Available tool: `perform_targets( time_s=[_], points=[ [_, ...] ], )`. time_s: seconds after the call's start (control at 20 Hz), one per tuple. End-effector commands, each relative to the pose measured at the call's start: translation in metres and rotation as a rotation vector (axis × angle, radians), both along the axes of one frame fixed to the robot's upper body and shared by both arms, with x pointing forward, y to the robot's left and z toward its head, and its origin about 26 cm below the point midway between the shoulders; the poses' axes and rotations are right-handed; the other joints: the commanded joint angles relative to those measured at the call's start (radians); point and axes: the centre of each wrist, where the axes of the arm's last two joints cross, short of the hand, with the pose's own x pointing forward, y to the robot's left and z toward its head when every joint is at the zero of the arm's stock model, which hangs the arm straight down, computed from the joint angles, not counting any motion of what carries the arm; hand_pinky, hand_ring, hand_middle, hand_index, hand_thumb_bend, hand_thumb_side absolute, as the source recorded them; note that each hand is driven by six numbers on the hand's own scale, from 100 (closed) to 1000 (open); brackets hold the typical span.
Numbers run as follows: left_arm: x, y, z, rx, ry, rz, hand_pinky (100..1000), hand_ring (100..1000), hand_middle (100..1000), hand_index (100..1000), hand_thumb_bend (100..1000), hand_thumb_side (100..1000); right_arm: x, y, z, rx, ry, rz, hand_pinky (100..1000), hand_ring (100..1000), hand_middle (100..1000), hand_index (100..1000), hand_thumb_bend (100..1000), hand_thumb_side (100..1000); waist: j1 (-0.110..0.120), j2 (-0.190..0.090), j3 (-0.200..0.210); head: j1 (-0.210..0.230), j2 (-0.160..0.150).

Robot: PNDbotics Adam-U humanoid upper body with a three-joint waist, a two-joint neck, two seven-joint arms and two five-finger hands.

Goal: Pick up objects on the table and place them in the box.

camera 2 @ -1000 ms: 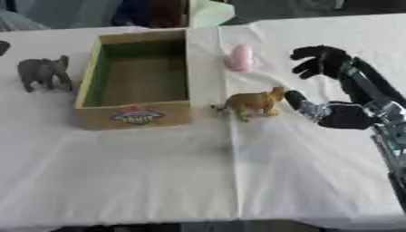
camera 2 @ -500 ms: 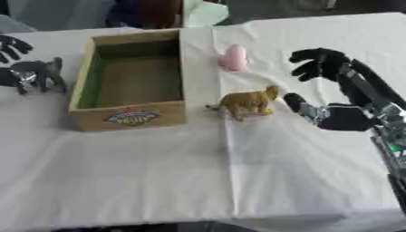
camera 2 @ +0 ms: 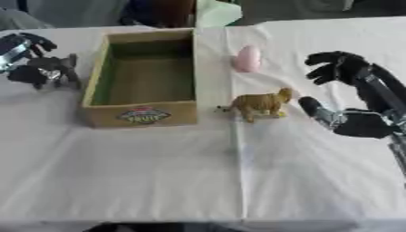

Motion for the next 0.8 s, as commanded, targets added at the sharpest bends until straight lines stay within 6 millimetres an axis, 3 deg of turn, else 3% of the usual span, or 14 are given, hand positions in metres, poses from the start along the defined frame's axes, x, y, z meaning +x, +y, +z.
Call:
perform_targets(
  time_s=[0.05, 0.45, 0.8],
  points=[
    [0.003, 0.003, 0.016, 0.040, -0.048, 0.029, 745, 751, 748, 847, 341, 438, 0.000, -0.002, 0.008, -0.015, -0.019, 0.006, 704, 735, 787, 873, 359, 401, 0.000, -0.013, -0.002, 0.009, 0.005],
    [0.005, 0.003, 0.015, 0.116, -0.045, 0.074, 748, 744, 743, 844, 325, 444, 0.001, -0.001, 0.008, -0.019, -0.016, 0.012, 704, 735, 787, 873, 359, 404, 0.003, -0.010, -0.011, 0.013, 0.005],
    [0.005, 0.005, 0.003, 0.133, 0.021, 0.097, 704, 686, 696, 824, 279, 420, 0.001, -0.001, 0.008, -0.019, -0.017, 0.013, 704, 735, 787, 873, 360, 406, 0.002, -0.005, -0.019, 0.012, 0.005]
  ],
)
